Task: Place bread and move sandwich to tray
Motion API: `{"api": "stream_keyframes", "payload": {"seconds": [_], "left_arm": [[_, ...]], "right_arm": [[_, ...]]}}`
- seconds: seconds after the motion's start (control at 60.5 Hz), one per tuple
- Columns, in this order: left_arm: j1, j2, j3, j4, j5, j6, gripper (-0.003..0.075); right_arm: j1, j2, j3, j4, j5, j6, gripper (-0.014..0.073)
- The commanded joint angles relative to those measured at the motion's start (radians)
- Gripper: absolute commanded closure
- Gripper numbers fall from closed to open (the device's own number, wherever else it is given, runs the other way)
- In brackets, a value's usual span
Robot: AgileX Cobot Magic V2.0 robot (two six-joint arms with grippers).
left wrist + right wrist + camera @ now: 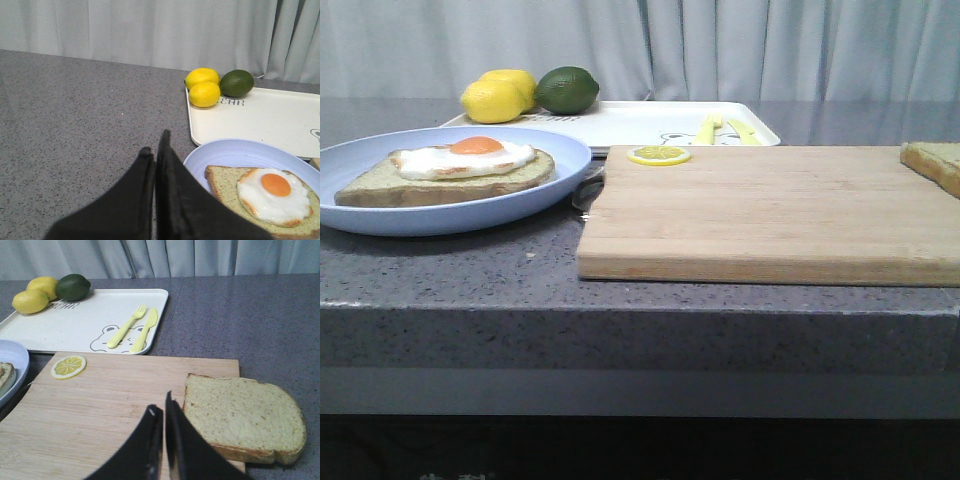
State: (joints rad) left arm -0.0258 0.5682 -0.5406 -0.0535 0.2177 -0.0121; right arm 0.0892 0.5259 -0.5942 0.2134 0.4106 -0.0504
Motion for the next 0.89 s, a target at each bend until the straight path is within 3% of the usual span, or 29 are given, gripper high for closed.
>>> {"api": "stream_keyframes", "payload": {"seconds": [0.0, 0.132, 0.231, 0.297, 0.512, 0.71, 0.875], "left_arm": [[-0.007, 0.007, -0.035, -0.006, -0.082, -0.007, 0.0538], [-0.007, 0.007, -0.029, -0.006, -0.088, -0.007, 0.0190], [-0.007, 0.007, -0.022, -0.006, -0.090, -0.007, 0.0069], [-0.007, 0.007, -0.020, -0.006, -0.090, -0.007, 0.0067], [-0.007, 0.007, -0.020, -0.006, -0.094, -0.007, 0.0105], [-0.007, 0.007, -0.020, -0.006, -0.094, -0.007, 0.0135], [-0.007, 0.007, -0.020, -0.006, -0.094, -0.007, 0.0135]], "right_arm": [[-0.001, 0.008, -0.039, -0.003, -0.083, 0.002, 0.0426], [-0.001, 0.008, -0.039, -0.003, -0.072, 0.002, 0.0178], [-0.001, 0.008, -0.039, -0.003, -0.066, 0.002, 0.0023], [-0.001, 0.008, -0.039, -0.003, -0.065, 0.002, -0.0052], [-0.001, 0.055, -0.069, -0.009, 0.016, 0.002, -0.0042], [-0.026, 0.324, -0.266, -0.029, 0.262, 0.002, -0.0042], [-0.115, 0.542, -0.424, -0.028, 0.348, 0.002, -0.0042]]}}
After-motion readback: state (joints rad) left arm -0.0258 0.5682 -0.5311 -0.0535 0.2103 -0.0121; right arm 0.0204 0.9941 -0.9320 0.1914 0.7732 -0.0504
